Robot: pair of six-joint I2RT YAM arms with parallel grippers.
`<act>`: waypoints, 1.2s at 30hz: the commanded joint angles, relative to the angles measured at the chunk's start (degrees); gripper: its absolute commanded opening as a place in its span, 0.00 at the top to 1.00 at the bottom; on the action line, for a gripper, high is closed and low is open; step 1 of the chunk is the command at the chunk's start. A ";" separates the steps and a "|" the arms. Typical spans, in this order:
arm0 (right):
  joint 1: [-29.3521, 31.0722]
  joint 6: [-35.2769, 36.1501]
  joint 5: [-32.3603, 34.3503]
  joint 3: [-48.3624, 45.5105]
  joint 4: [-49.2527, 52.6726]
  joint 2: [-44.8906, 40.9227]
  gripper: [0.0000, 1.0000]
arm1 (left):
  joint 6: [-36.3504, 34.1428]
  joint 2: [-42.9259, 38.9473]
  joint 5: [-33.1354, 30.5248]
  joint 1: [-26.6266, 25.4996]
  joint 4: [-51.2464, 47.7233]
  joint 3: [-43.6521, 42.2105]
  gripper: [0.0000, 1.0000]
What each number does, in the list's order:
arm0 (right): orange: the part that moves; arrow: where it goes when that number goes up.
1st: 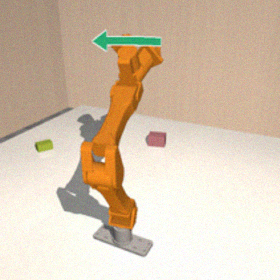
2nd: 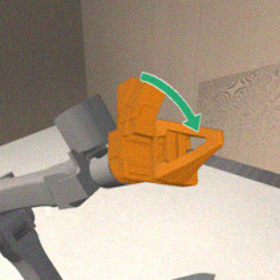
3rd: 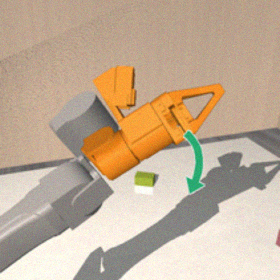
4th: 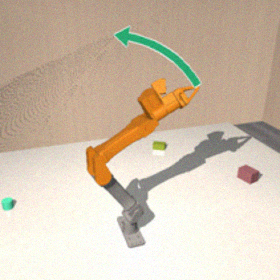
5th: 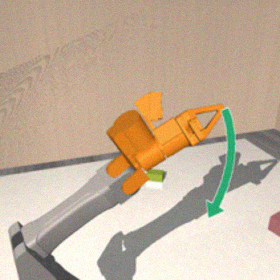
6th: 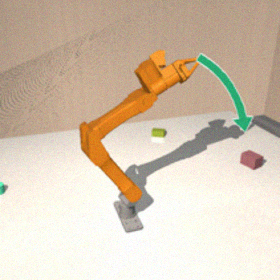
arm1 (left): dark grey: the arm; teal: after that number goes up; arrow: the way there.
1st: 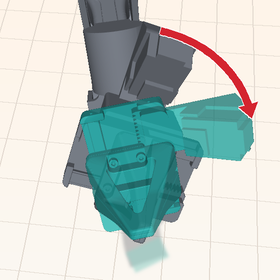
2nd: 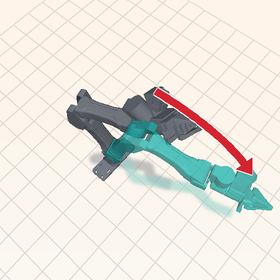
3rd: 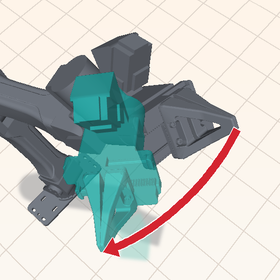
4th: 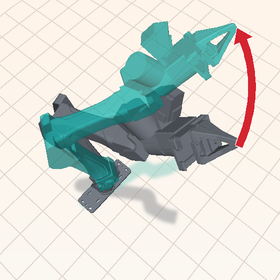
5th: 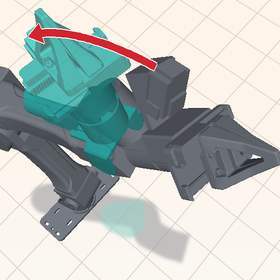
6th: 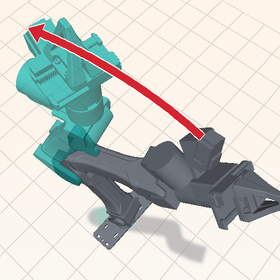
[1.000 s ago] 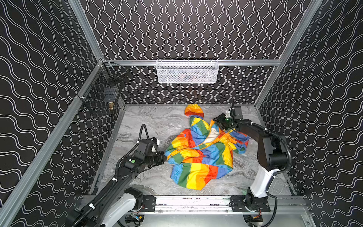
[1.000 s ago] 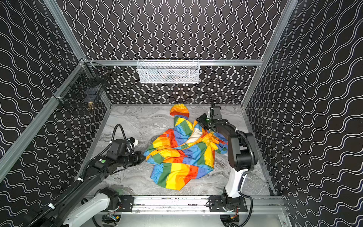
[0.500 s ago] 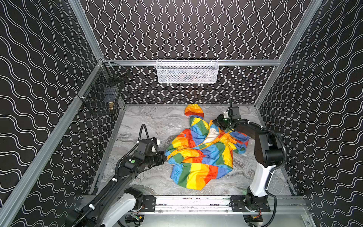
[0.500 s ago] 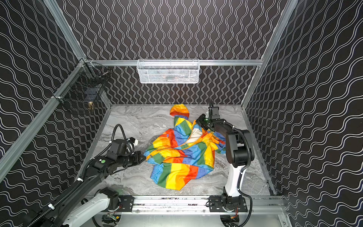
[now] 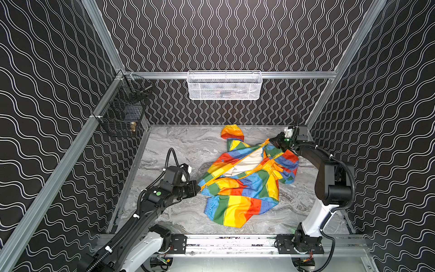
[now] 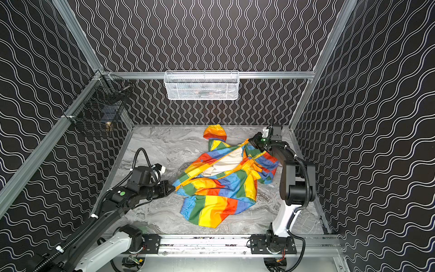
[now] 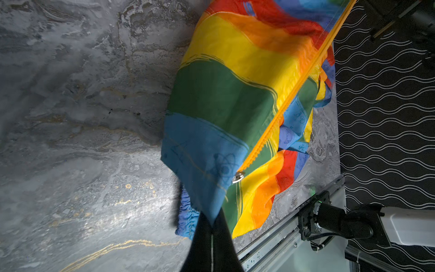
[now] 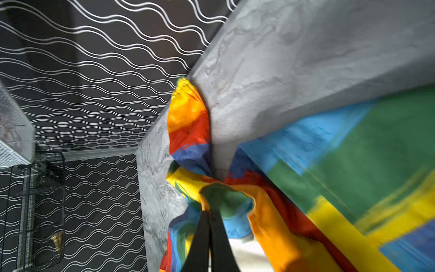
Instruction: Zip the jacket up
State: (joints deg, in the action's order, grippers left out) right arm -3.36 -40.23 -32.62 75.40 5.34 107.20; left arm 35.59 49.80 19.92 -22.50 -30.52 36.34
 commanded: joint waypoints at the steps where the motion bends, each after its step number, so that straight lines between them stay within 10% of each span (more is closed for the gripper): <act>1: -1.06 3.20 -0.57 -0.59 -0.31 0.98 1.00 | -1.49 0.48 -0.23 0.09 -0.72 0.52 1.00; 13: -1.74 5.26 -1.59 -5.60 -2.44 4.22 0.98 | -2.08 1.73 0.68 0.09 -0.96 1.12 1.00; 17: -2.71 6.86 0.82 -5.11 0.62 2.49 0.67 | -1.92 2.00 0.84 0.09 -0.63 0.82 1.00; 22: -3.54 9.03 3.20 -4.56 5.14 -0.58 0.54 | -1.76 2.48 1.35 0.09 0.12 0.58 1.00; 36: -2.71 13.00 3.93 -7.80 10.91 -3.49 0.55 | -1.78 2.24 1.71 0.09 0.11 0.51 1.00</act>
State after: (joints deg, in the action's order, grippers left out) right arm -6.11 -29.65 -29.02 67.90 14.37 102.91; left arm 34.52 52.21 20.97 -22.50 -30.96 37.04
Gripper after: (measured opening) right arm 0.451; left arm 0.047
